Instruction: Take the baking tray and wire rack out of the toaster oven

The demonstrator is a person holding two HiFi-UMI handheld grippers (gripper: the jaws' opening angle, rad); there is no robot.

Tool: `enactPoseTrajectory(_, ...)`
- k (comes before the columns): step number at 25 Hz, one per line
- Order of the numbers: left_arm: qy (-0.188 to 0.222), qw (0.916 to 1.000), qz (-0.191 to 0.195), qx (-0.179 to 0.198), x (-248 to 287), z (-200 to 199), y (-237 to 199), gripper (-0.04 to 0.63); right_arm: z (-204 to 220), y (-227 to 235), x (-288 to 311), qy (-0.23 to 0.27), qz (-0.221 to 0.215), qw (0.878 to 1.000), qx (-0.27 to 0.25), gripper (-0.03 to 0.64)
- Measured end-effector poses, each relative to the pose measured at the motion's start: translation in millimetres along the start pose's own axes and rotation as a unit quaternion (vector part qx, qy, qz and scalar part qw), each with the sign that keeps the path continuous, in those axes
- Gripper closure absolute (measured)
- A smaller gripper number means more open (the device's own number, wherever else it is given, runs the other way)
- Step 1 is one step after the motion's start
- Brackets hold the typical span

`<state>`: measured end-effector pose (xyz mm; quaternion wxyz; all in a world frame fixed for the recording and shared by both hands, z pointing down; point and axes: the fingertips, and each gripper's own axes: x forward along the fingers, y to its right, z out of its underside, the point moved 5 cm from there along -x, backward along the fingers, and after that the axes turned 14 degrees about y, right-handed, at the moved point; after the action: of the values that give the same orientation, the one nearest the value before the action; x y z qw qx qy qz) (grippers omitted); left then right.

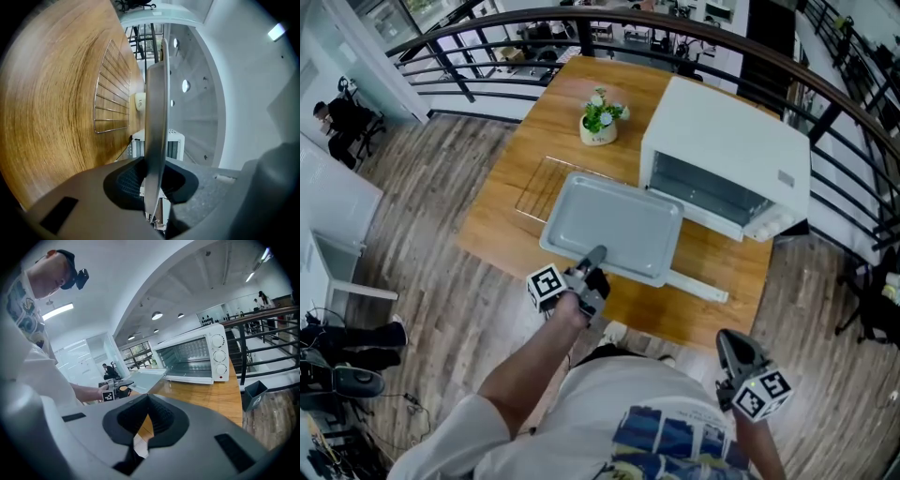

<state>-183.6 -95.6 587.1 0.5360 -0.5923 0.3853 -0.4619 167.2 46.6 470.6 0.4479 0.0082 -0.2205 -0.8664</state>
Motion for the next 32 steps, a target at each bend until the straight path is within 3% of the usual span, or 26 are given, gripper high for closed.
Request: enactPoseTrajectory(32,-0.020,0.9997,-0.009,0.004,29.7,-160.8,-33.4,0.531,15.6,-49.7,91.3,0.010,0.058,0.998,0.001,0.615)
